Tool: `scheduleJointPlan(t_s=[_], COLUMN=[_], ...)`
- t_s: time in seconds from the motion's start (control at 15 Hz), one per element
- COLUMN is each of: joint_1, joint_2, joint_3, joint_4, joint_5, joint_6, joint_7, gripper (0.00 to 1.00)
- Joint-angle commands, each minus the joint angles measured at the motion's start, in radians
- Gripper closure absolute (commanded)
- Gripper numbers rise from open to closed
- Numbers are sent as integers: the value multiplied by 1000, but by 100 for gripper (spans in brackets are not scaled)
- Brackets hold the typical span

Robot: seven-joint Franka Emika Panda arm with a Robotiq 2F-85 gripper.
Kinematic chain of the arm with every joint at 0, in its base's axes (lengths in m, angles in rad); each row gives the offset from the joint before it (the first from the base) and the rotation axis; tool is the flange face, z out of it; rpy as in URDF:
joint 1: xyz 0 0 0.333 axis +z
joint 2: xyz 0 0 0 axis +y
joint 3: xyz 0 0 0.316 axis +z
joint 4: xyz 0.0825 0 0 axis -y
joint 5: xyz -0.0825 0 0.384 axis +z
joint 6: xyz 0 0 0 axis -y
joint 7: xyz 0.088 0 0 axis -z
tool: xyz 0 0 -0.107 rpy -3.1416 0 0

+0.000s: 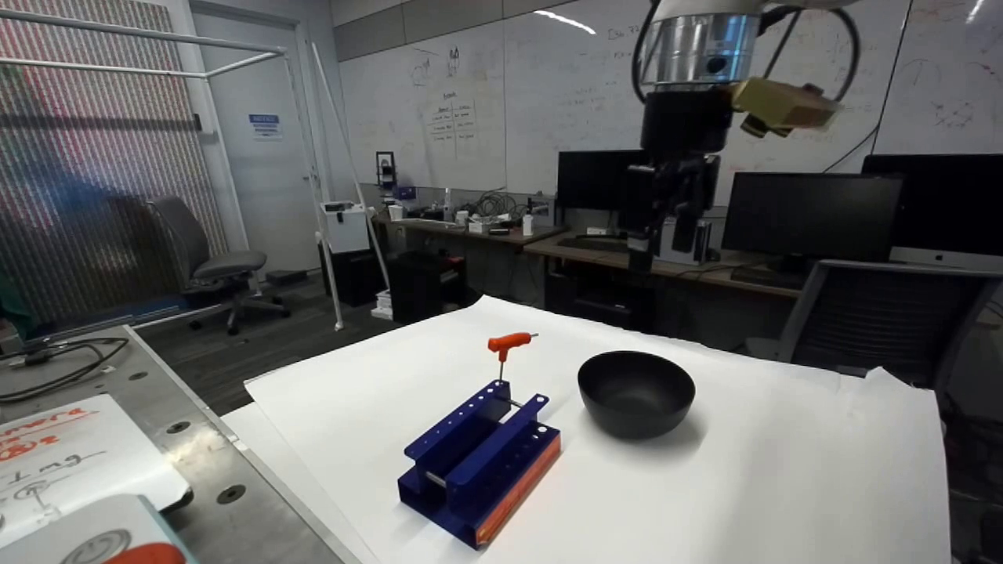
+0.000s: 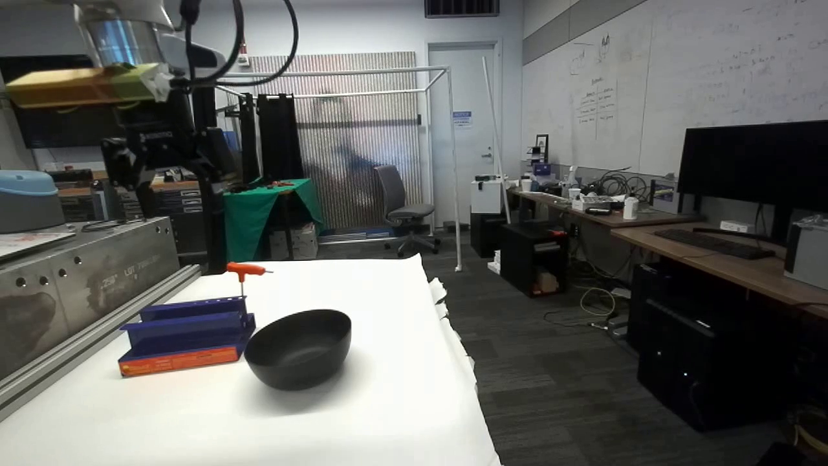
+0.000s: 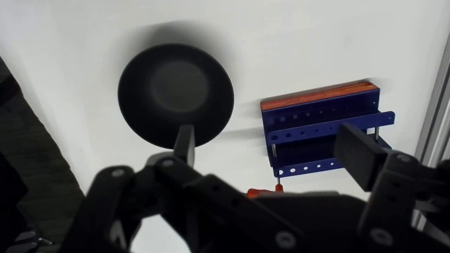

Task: Put the metal object with an orange handle in the black bowl

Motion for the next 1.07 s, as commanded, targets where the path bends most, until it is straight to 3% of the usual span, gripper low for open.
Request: scheduleJointPlan(t_s=[0.0, 1.0], joint_1=[53, 205], joint_2=[218, 825], joint_3=[-38, -101], joint_4=[250, 976], joint_5=[-44, -64], joint_6=[-108, -449], joint_7=[-88, -279], gripper=[0, 0])
